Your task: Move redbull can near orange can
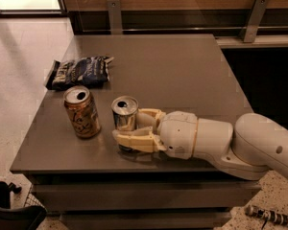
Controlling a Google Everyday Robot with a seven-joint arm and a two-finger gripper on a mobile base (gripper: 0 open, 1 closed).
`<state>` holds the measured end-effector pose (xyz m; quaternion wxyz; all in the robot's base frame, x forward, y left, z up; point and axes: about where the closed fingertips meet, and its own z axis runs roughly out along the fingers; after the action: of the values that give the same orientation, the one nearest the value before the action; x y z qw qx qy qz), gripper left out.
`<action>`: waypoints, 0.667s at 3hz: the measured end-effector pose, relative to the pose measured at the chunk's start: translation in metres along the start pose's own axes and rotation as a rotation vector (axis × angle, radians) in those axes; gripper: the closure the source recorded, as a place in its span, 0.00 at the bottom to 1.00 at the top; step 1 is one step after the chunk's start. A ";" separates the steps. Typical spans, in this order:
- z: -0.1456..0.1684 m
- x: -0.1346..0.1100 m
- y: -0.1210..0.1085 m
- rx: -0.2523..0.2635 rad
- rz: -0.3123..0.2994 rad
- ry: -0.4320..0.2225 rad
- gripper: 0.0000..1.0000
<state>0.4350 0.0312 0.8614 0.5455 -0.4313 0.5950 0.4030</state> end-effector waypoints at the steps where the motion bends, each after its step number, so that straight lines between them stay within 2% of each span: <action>1: 0.001 0.000 0.001 -0.003 -0.001 0.000 0.62; 2: 0.003 -0.001 0.002 -0.006 -0.003 0.001 0.39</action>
Offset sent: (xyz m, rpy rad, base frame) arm -0.0006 0.0016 0.0004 -0.0007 -0.0009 0.0033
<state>0.4337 0.0345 0.8623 0.5444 -0.4340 0.5933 0.4040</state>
